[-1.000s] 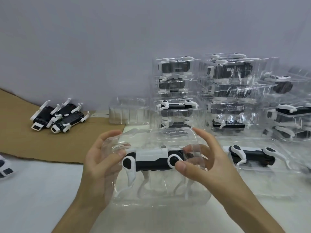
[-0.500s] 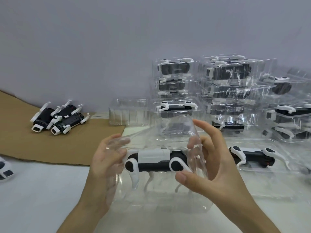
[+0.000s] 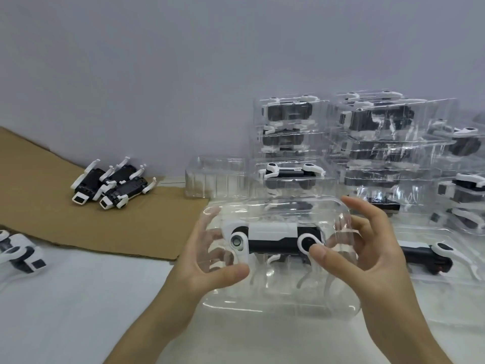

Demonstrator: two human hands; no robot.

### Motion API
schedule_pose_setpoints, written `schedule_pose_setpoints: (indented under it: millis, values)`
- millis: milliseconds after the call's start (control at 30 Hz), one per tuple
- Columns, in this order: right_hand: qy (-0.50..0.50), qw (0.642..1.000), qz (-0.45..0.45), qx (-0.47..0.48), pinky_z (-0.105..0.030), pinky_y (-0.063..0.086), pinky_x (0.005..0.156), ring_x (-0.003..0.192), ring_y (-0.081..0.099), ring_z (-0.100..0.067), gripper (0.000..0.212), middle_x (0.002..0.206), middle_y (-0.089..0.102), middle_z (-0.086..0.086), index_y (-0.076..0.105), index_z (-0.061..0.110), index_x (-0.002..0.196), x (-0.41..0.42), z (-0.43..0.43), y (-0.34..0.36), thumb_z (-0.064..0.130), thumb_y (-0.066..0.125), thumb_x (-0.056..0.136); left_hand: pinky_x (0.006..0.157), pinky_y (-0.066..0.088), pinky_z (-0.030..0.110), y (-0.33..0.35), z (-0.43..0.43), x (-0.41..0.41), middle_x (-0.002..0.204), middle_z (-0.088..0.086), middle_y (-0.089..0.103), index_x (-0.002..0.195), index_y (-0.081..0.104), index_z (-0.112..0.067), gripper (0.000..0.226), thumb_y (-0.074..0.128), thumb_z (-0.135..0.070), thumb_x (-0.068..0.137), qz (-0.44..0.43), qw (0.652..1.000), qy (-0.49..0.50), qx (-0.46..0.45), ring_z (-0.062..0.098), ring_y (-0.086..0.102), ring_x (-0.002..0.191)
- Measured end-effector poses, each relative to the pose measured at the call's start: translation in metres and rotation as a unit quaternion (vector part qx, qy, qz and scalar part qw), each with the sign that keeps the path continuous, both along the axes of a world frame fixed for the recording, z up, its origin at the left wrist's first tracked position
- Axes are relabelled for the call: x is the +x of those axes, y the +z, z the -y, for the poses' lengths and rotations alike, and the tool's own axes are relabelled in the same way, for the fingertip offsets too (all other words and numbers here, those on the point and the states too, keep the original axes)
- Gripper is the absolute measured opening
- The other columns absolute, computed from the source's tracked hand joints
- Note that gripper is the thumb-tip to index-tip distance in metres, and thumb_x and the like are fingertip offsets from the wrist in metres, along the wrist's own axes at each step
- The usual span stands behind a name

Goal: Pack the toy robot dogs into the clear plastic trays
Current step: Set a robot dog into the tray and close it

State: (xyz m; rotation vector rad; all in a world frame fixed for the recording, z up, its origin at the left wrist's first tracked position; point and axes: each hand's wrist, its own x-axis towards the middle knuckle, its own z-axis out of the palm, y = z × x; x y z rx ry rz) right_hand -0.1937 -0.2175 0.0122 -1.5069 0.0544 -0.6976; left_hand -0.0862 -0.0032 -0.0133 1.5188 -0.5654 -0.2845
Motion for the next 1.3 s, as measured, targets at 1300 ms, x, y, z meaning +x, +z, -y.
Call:
schedule_pose_setpoints:
  millis: [1300]
  values:
    - [-0.059,0.988,-0.011,0.141,-0.048,0.056,0.093,0.102,0.073,-0.016,0.067,0.128,0.064,0.011,0.064,0.036,0.12,0.016,0.011,-0.018,0.037,0.083,0.056,0.087,0.052,0.021,-0.003,0.0,0.001,0.158,-0.022,0.021,0.153,0.007,-0.058,0.124,0.083,-0.074,0.056,0.248,0.964,0.046,0.082,0.011,0.054,0.128]
